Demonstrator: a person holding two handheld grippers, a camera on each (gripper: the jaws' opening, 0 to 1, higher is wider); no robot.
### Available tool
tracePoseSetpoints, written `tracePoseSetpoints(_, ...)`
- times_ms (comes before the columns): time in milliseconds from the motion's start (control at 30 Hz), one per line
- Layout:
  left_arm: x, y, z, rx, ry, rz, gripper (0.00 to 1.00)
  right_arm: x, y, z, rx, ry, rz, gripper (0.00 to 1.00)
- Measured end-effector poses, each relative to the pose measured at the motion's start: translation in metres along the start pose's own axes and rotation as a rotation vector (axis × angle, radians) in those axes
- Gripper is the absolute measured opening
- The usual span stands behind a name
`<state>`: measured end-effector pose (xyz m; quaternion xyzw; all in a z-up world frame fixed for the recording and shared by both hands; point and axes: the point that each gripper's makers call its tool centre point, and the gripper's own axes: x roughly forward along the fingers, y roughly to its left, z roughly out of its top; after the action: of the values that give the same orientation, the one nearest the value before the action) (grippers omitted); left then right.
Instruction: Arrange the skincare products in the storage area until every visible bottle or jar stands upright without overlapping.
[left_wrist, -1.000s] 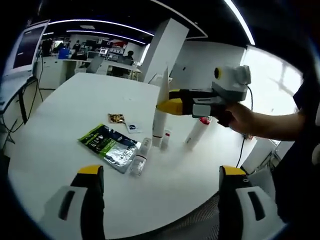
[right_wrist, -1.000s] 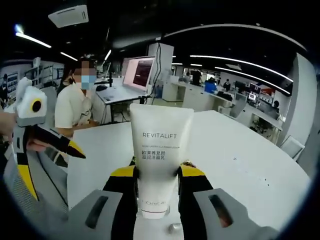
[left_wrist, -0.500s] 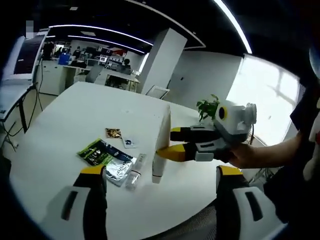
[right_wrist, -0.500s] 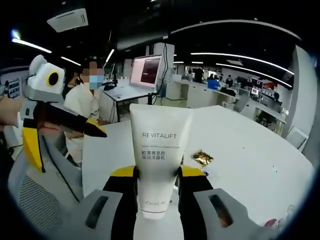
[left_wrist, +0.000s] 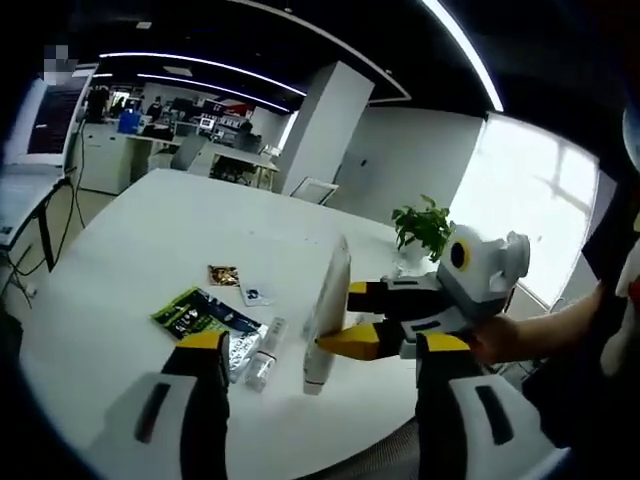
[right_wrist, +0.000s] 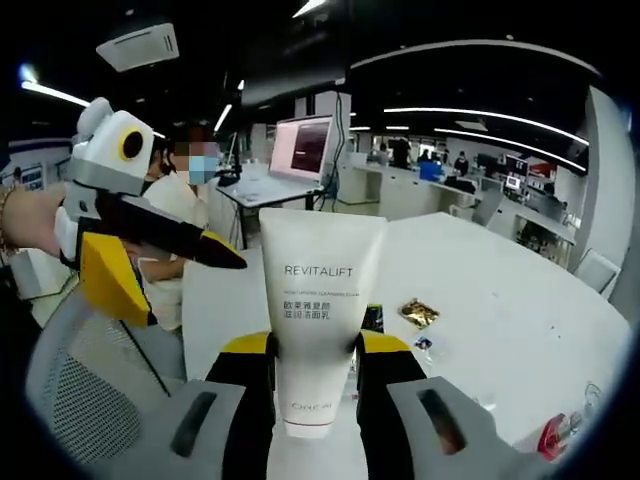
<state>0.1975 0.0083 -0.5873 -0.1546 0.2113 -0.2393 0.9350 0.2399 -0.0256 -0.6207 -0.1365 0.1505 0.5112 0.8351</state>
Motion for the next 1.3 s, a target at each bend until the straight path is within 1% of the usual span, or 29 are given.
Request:
tracePoseSetpoints(167, 0.004, -0.009, 0.006, 0.001, -0.007, -0.007, 0.63, -0.005, 0.012, 0.006, -0.016, -0.012, 0.012, 0.3)
tracePoseSetpoints(267, 0.008, -0.015, 0.008, -0.001, -0.008, -0.016, 0.59, -0.006, 0.019, 0.009, -0.031, -0.022, 0.02, 0.3)
tracePoseSetpoints(367, 0.01, -0.018, 0.012, -0.003, -0.017, -0.013, 0.53, -0.006, 0.025, 0.01, -0.04, -0.021, 0.025, 0.3)
tracePoseSetpoints(467, 0.013, -0.02, 0.01, -0.002, -0.021, 0.001, 0.45, -0.008, 0.029, 0.011, -0.042, -0.018, 0.034, 0.3)
tracePoseSetpoints(500, 0.013, -0.019, 0.009, 0.001, -0.024, 0.005, 0.42, -0.008, 0.029, 0.011, -0.041, -0.016, 0.035, 0.3)
tracePoseSetpoints(667, 0.014, -0.025, 0.009, 0.018, -0.038, 0.009, 0.35, -0.009, 0.031, 0.012, -0.043, -0.016, 0.04, 0.3)
tracePoseSetpoints(767, 0.017, -0.026, 0.008, 0.029, -0.033, 0.021, 0.32, -0.009, 0.032, 0.014, -0.043, -0.021, 0.04, 0.3)
tracePoseSetpoints(1033, 0.018, -0.023, 0.01, 0.05, -0.039, 0.049, 0.27, -0.01, 0.037, 0.019, -0.044, -0.028, 0.05, 0.3)
tracePoseSetpoints(1100, 0.019, -0.024, 0.009, 0.058, -0.039, 0.056, 0.25, -0.01, 0.038, 0.021, -0.042, -0.031, 0.051, 0.3)
tracePoseSetpoints(1167, 0.018, -0.024, 0.011, 0.068, -0.052, 0.062, 0.21, -0.01, 0.038, 0.022, -0.041, -0.033, 0.052, 0.3)
tracePoseSetpoints(1300, 0.018, -0.023, 0.013, 0.084, -0.06, 0.062, 0.16, -0.009, 0.038, 0.021, -0.037, -0.033, 0.054, 0.3)
